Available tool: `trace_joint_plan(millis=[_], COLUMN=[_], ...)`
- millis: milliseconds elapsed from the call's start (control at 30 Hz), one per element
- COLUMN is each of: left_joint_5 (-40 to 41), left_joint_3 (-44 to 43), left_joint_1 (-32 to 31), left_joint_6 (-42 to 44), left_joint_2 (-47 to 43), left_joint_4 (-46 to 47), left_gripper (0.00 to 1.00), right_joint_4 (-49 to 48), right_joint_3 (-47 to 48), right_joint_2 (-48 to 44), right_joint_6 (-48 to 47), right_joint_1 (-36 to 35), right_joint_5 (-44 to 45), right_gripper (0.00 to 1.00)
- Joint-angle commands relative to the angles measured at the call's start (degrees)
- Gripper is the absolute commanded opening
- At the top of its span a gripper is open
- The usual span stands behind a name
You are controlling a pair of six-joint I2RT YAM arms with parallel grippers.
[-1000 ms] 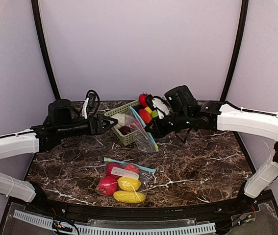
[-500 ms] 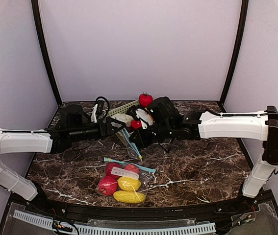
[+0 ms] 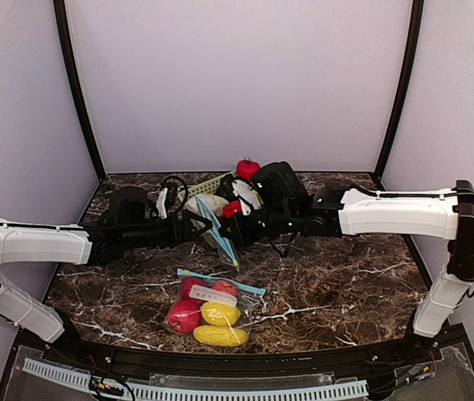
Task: Place the food in the zip-top bag and seal the zipper
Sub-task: Open the zipper food storage bag.
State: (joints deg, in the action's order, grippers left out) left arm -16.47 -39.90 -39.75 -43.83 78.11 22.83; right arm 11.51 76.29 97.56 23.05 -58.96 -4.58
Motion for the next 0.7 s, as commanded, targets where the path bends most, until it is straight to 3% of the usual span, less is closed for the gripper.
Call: trace_joint_plan(millis=[0, 467, 667], left_joint_5=[4.7, 0.6, 5.0], left_joint_3=[0.6, 0.7, 0.0], left_joint_1=[-0.4, -1.5, -1.6], left_joint_6=[0.9, -2.9, -1.5], left_joint_2=[-0.1, 3.1, 4.4], left_joint_4=[-6.2, 6.3, -0.1], left_gripper=[0.74, 0.74, 0.73], right_joint_4=[-1.9, 1.0, 0.9], right_joint_3=[1.5, 4.5, 4.1], right_joint_2=[0.7, 4.6, 3.9], right_joint_6=[-0.2, -1.1, -1.2], right_joint_1=[-0.9, -2.9, -3.1], right_joint_5=[1.7, 8.1, 9.3], right_gripper=[0.0, 0.0, 0.0])
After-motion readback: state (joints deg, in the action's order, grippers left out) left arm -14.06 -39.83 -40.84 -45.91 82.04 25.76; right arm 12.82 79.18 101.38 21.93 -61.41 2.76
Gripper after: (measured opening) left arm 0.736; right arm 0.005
